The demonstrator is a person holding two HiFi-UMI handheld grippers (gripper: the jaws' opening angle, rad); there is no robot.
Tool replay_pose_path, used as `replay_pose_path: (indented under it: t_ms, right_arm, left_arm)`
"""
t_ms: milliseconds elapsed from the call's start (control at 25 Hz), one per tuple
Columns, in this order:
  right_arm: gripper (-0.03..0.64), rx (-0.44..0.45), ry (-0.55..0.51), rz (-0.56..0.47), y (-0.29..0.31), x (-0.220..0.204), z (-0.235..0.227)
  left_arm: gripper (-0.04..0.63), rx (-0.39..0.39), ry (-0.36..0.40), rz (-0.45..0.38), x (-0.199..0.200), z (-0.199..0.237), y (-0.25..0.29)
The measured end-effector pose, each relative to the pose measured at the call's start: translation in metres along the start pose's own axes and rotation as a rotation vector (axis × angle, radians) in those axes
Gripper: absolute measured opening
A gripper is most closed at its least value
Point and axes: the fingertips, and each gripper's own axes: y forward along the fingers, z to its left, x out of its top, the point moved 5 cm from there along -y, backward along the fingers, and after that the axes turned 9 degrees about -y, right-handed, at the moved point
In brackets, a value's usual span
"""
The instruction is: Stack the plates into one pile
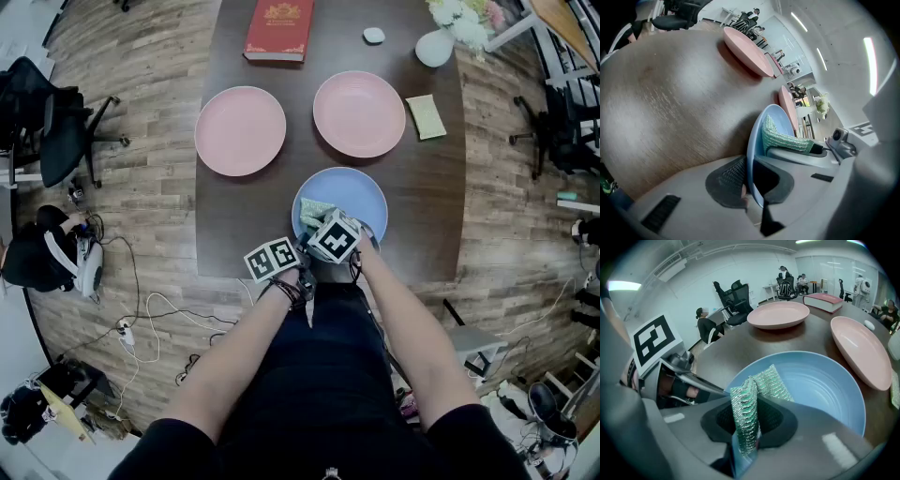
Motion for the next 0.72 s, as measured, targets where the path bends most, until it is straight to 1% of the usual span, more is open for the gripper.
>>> replay_pose_path:
  t_ms: [160, 280, 440, 720]
  right_arm:
    - [0.081, -0.011, 0.011, 0.007, -0.001, -0.012, -0.004]
    - [0.081, -0.030, 0.016, 0.034, -0.004, -0.024, -0.010]
    - [0.081, -0.040, 0.039, 0.015, -0.012, -0.025, -0.010]
    - [0.081, -0.063, 0.063, 0.022, -0.019, -0.040, -0.016]
  left_arm:
    - [0.014, 0.001, -0.006, -0.001, 0.000, 0.001, 0.000]
    - [0.014, 0.003, -0.005, -0.003, 0.001, 0.001, 0.000]
    - [0.014, 0.003, -0.004, -0.005, 0.001, 0.001, 0.001]
    - [0.014, 0.007, -0.007, -0.004, 0.002, 0.001, 0.001]
